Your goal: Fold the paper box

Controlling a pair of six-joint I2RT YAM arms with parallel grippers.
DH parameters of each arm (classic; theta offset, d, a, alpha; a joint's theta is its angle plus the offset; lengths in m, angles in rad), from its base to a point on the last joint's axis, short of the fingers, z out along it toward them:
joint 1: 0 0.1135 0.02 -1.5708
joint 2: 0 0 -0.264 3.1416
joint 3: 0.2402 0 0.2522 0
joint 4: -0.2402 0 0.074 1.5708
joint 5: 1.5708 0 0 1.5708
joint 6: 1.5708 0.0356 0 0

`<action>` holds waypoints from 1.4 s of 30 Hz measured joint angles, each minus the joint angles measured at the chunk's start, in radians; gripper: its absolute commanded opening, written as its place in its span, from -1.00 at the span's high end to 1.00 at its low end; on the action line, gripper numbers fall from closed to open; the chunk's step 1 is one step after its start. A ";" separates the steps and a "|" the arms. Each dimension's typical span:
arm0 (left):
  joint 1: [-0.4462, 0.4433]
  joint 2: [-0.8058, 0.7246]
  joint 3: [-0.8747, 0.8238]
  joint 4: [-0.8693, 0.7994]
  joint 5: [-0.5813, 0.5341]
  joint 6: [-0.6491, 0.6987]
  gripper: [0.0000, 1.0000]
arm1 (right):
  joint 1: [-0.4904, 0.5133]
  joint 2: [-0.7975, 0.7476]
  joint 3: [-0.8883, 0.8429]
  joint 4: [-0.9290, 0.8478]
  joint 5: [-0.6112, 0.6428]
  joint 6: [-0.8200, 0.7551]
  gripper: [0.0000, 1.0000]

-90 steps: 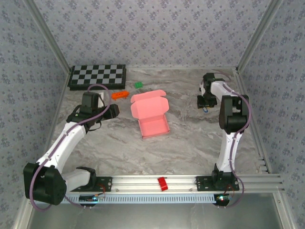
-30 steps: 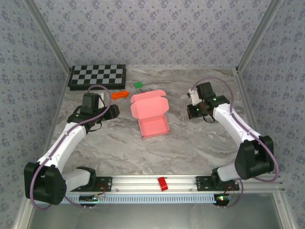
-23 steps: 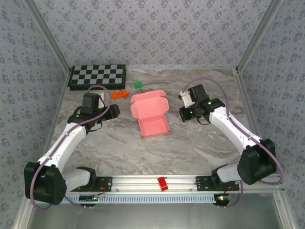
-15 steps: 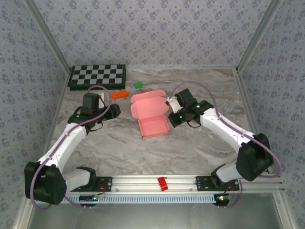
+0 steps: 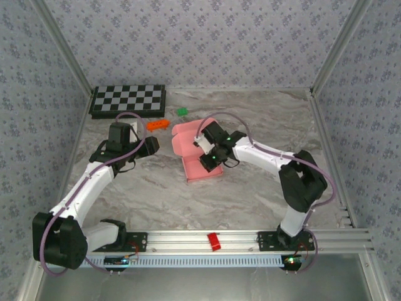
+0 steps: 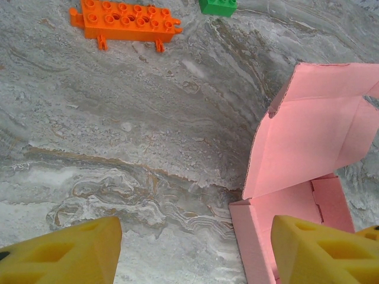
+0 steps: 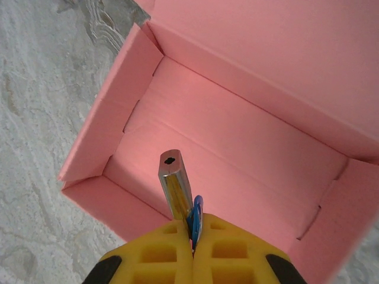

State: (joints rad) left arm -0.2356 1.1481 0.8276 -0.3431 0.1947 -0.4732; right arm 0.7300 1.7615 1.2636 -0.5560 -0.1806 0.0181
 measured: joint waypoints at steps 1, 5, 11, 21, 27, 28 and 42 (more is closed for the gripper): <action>0.000 0.000 0.000 0.000 0.000 0.000 -0.34 | 0.004 0.018 0.007 0.000 0.000 0.000 1.00; 0.000 0.000 0.000 0.002 0.003 0.000 -0.34 | 0.020 0.077 0.033 -0.001 0.000 0.000 1.00; 0.000 0.006 0.000 0.003 0.003 0.000 -0.34 | 0.030 0.135 0.058 -0.002 0.010 -0.003 1.00; 0.000 0.006 0.000 0.003 0.003 0.000 -0.34 | 0.033 0.188 0.075 -0.033 0.076 -0.003 0.59; 0.000 0.006 0.000 0.003 0.003 0.000 -0.34 | 0.037 0.187 0.083 -0.047 0.117 -0.007 0.41; 0.000 0.006 0.000 0.003 0.003 0.000 -0.34 | 0.037 0.187 0.084 -0.047 0.126 -0.007 0.41; -0.024 0.048 0.000 0.007 0.050 0.013 -0.33 | 0.032 0.036 0.046 -0.010 0.195 0.042 0.24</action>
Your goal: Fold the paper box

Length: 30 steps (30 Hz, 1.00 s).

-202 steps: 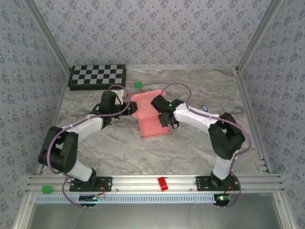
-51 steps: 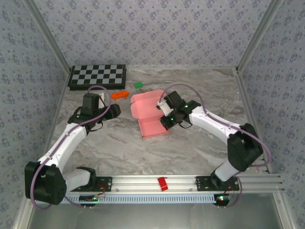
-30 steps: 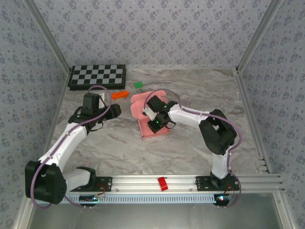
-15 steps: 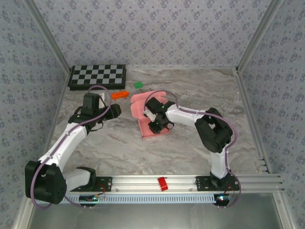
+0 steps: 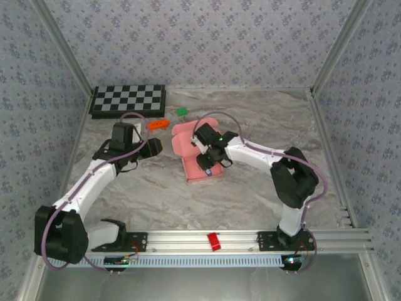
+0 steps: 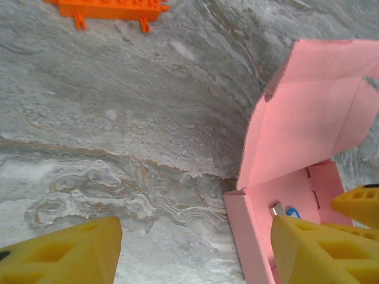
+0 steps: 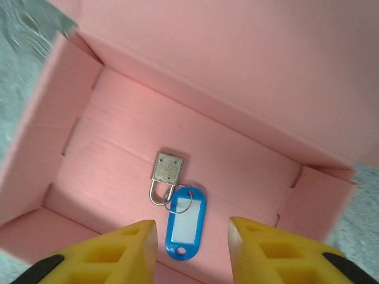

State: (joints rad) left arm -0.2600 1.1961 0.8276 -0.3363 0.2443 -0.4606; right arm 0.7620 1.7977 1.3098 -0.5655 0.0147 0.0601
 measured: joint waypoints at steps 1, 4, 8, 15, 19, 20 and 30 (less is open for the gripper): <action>-0.010 0.008 0.001 -0.001 0.005 0.005 -0.33 | -0.005 -0.023 -0.008 0.010 -0.001 0.007 0.25; -0.037 0.038 0.015 -0.004 0.016 0.017 -0.32 | -0.032 -0.080 -0.037 0.045 -0.005 0.034 0.23; -0.064 0.091 0.069 -0.011 0.026 0.033 -0.29 | -0.099 -0.126 -0.063 0.074 -0.030 0.069 0.22; -0.074 0.174 0.149 -0.027 0.061 0.061 -0.25 | -0.219 -0.163 -0.119 0.122 -0.075 0.120 0.22; -0.074 0.250 0.212 -0.054 0.083 0.080 -0.21 | -0.269 -0.178 -0.163 0.130 -0.101 0.143 0.23; -0.074 0.270 0.230 -0.056 0.086 0.085 -0.14 | -0.279 -0.182 -0.174 0.131 -0.108 0.146 0.23; -0.074 0.449 0.361 -0.069 0.133 0.121 0.10 | -0.327 -0.257 -0.261 0.138 -0.121 0.162 0.22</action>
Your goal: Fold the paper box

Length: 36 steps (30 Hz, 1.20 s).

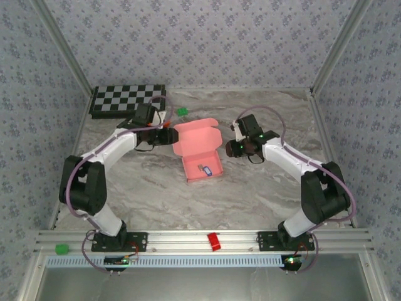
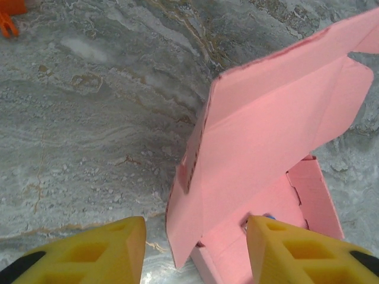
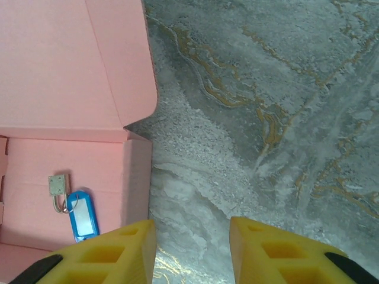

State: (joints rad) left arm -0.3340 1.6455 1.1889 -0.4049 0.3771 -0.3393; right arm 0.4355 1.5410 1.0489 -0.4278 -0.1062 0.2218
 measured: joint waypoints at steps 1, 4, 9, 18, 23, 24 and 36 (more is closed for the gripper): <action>0.000 0.012 0.011 -0.005 0.002 0.004 0.12 | -0.003 -0.004 -0.005 -0.001 0.000 0.000 0.23; 0.000 0.037 0.036 -0.018 0.006 0.013 0.24 | -0.009 -0.010 -0.013 -0.001 0.001 0.000 0.22; 0.000 0.071 0.053 -0.024 0.028 0.021 0.31 | -0.014 -0.014 -0.021 -0.001 0.002 0.001 0.23; 0.000 0.125 0.084 -0.030 0.058 0.034 0.64 | -0.017 -0.024 -0.041 -0.002 0.005 0.012 0.23; 0.000 0.170 0.133 -0.036 0.078 0.045 0.68 | -0.019 -0.043 -0.061 -0.001 0.005 0.026 0.23; 0.000 0.178 0.147 -0.037 0.082 0.048 0.67 | -0.022 -0.049 -0.066 0.000 0.004 0.027 0.23; 0.000 0.274 0.279 -0.041 0.147 0.087 0.60 | -0.088 -0.103 -0.116 0.040 -0.041 0.066 0.21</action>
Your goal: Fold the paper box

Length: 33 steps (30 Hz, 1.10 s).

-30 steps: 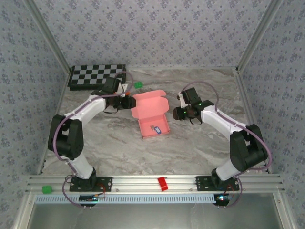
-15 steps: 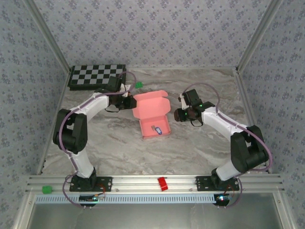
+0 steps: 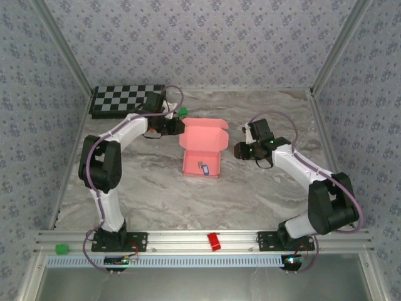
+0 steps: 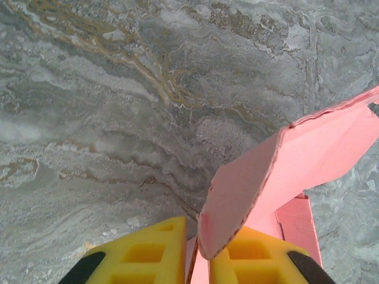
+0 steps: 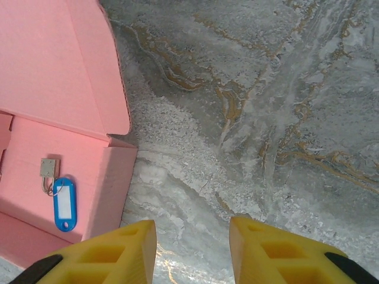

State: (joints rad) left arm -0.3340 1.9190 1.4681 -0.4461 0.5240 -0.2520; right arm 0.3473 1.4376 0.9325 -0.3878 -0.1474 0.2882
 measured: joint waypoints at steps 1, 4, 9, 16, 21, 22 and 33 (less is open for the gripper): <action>0.000 0.001 0.003 -0.002 0.000 0.003 0.56 | -0.011 0.000 -0.001 0.003 -0.008 0.000 0.20; 0.000 0.001 0.009 -0.004 0.000 0.012 0.43 | -0.047 0.000 -0.001 0.011 -0.042 -0.003 0.18; 0.000 0.001 0.010 -0.025 -0.017 0.037 0.17 | -0.095 0.035 0.047 0.000 -0.105 -0.069 0.05; 0.000 0.001 0.066 -0.114 -0.051 0.102 -0.03 | -0.099 0.154 0.235 -0.086 -0.156 -0.221 -0.16; 0.000 0.035 0.208 -0.213 -0.053 0.167 -0.04 | -0.101 0.258 0.390 -0.171 -0.185 -0.288 -0.07; 0.000 0.051 0.239 -0.232 -0.051 0.179 -0.04 | -0.101 0.284 0.424 -0.188 -0.190 -0.298 -0.04; -0.007 0.204 0.396 -0.402 -0.015 0.229 -0.04 | -0.101 0.464 0.603 -0.306 -0.256 -0.316 0.07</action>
State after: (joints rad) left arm -0.3408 2.1231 1.8641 -0.8482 0.5091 -0.0227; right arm 0.2466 1.9015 1.5356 -0.6941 -0.4034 -0.0280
